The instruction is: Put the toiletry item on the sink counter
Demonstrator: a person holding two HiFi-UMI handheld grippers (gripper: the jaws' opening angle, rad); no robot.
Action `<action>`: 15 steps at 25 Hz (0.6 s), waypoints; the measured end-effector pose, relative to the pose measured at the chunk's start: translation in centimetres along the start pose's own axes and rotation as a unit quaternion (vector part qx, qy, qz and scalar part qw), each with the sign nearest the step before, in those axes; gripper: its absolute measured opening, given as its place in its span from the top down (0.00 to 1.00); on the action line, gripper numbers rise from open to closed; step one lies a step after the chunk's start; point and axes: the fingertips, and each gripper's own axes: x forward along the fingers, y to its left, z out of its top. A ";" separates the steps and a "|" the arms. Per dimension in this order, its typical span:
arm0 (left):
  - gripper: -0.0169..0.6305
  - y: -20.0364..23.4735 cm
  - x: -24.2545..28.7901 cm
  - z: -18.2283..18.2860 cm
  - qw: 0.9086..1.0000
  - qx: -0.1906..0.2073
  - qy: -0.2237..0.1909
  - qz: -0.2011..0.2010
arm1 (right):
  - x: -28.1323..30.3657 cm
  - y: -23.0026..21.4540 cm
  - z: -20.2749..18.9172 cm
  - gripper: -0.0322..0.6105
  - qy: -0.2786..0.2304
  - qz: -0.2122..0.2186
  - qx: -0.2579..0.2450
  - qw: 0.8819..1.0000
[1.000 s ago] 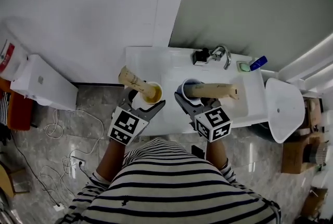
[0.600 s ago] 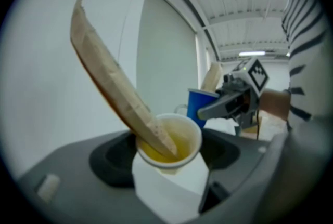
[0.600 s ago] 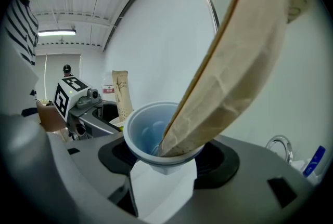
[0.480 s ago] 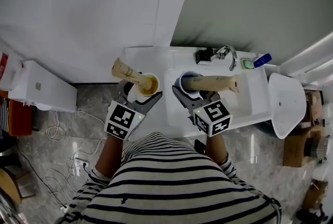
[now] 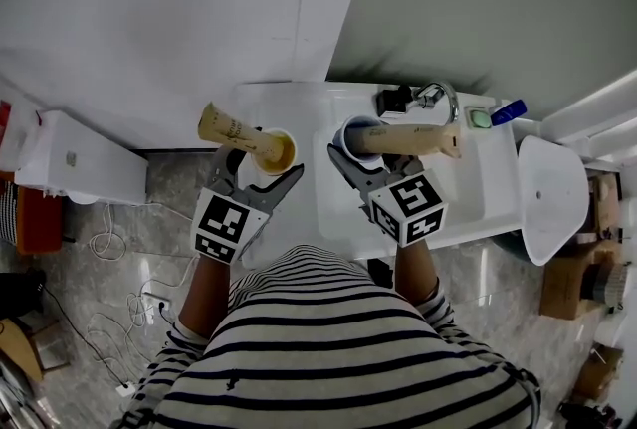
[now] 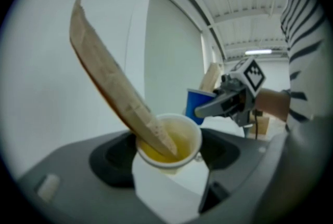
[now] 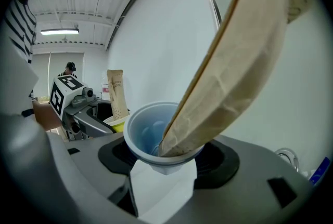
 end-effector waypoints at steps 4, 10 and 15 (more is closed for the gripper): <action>0.40 0.6 0.1 -0.5 1.000 -0.002 0.003 0.000 | 1.2 -0.5 -0.4 0.49 0.007 -0.002 0.004 1.000; 0.40 2.4 0.5 -0.8 1.000 -0.005 0.002 0.001 | 3.4 -1.2 -0.9 0.49 0.020 -0.003 0.009 1.000; 0.40 3.9 1.2 -1.5 1.000 -0.015 0.005 -0.002 | 5.9 -1.8 -1.5 0.49 0.031 0.001 0.016 0.999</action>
